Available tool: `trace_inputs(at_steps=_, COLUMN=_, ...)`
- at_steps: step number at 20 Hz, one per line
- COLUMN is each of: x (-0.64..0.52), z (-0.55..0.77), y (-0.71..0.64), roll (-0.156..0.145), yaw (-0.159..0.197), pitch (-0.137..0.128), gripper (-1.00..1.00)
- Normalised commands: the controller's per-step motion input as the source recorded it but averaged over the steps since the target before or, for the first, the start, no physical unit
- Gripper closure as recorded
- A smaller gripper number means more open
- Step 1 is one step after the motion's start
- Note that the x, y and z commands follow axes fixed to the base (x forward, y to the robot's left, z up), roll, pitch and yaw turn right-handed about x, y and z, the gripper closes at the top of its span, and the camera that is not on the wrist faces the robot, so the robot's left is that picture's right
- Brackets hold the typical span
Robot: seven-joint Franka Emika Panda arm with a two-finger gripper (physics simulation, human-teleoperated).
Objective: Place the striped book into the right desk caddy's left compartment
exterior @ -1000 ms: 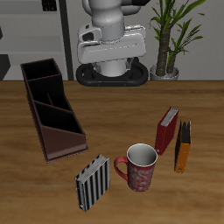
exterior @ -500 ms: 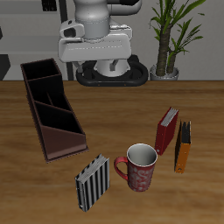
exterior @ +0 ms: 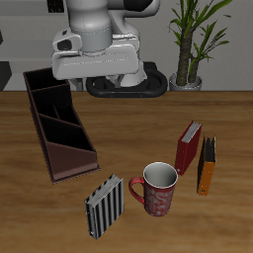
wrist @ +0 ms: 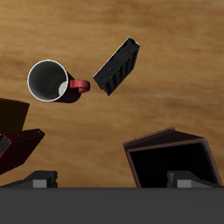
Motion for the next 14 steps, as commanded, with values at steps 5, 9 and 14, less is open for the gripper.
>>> trace_inputs(at_steps=5, x=0.29, z=0.19, y=-0.22, roll=-0.072, yaw=-0.050, pitch=-0.062, gripper=-1.00)
trace_inputs(at_steps=9, x=0.34, z=0.09, y=-0.17, roll=-0.039, yaw=-0.033, pitch=-0.004, gripper=-1.00)
trace_inputs(at_steps=14, x=0.22, z=0.00, y=0.02, roll=-0.035, yaw=-0.059, pitch=0.001, gripper=-1.00)
